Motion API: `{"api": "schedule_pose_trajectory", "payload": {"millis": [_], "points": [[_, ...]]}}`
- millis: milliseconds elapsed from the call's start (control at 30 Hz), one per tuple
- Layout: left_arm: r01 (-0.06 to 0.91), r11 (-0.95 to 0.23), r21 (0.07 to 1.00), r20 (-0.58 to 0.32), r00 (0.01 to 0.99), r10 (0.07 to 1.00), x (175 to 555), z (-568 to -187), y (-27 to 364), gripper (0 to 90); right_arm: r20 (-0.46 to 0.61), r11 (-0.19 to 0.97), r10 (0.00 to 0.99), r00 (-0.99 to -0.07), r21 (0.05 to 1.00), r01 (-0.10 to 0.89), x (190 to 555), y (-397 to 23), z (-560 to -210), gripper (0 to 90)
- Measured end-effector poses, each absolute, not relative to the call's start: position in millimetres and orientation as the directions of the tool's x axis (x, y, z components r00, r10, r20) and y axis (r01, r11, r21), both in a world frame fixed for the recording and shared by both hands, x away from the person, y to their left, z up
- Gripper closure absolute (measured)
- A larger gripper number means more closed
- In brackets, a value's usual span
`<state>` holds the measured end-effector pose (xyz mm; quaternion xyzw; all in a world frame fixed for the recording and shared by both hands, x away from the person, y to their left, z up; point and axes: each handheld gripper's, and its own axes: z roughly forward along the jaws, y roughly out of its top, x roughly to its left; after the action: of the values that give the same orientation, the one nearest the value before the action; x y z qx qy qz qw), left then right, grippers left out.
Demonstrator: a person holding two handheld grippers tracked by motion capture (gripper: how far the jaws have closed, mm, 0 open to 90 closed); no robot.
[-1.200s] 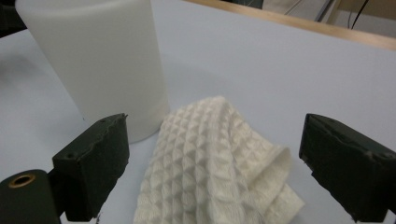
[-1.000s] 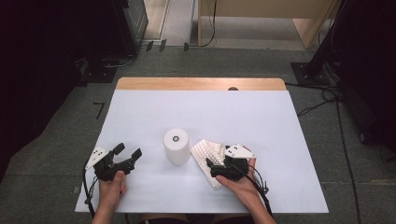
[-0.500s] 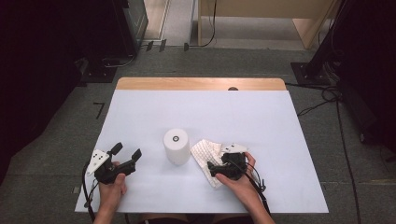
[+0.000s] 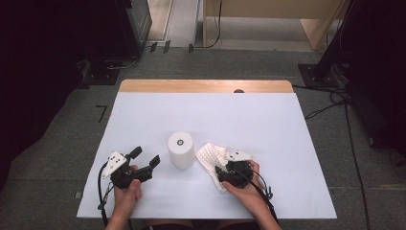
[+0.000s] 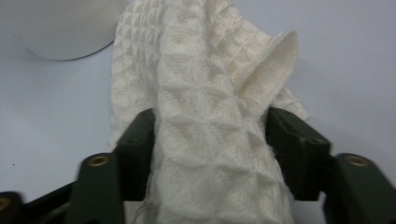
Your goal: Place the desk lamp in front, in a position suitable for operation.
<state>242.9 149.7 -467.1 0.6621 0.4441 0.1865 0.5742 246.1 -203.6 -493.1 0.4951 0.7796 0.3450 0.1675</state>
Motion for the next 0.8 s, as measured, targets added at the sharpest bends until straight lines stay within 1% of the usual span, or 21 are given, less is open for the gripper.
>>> {"api": "schedule_pose_trajectory", "payload": {"millis": [33,100,200,267,333,367,433,533,600,700,800], "points": [[0.376,0.05,0.925,-0.263,0.54,0.8,243,-467,148,14.9,0.085,0.265,0.888,-0.452,0.708,0.655,246,-204,-493,49.4],[0.376,0.04,0.926,-0.258,0.55,0.794,244,-466,144,15.0,0.086,0.261,0.89,-0.447,0.709,0.655,245,-204,-493,54.6],[0.37,0.042,0.928,-0.258,0.557,0.789,245,-463,141,15.2,0.093,0.268,0.877,-0.471,0.72,0.641,243,-202,-493,67.0],[0.362,0.054,0.931,-0.264,0.561,0.785,246,-460,139,16.2,0.094,0.277,0.867,-0.489,0.725,0.631,242,-202,-494,71.8],[0.357,0.058,0.932,-0.265,0.564,0.782,249,-456,137,24.1,0.115,0.268,0.861,-0.496,0.726,0.634,243,-203,-494,74.7],[0.353,0.054,0.934,-0.26,0.569,0.78,250,-454,136,25.5,0.136,0.253,0.859,-0.494,0.726,0.639,244,-204,-494,75.8],[0.347,0.04,0.937,-0.252,0.591,0.766,253,-452,134,25.5,0.157,0.239,0.854,-0.496,0.729,0.642,244,-206,-493,76.5],[0.342,0.015,0.939,-0.223,0.578,0.785,258,-449,129,24.2,0.158,0.218,0.854,-0.495,0.755,0.619,244,-208,-488,76.5],[0.352,0.013,0.936,-0.226,0.574,0.787,262,-447,126,20.9,0.166,0.198,0.854,-0.492,0.772,0.604,245,-210,-483,76.4],[0.349,0.012,0.937,-0.23,0.593,0.772,266,-445,125,13.2,0.149,0.191,0.859,-0.489,0.794,0.577,248,-213,-474,76.2],[0.343,-0.006,0.939,-0.217,0.609,0.763,267,-446,124,11.6,0.144,0.184,0.859,-0.491,0.808,0.559,253,-215,-464,75.9]]}}
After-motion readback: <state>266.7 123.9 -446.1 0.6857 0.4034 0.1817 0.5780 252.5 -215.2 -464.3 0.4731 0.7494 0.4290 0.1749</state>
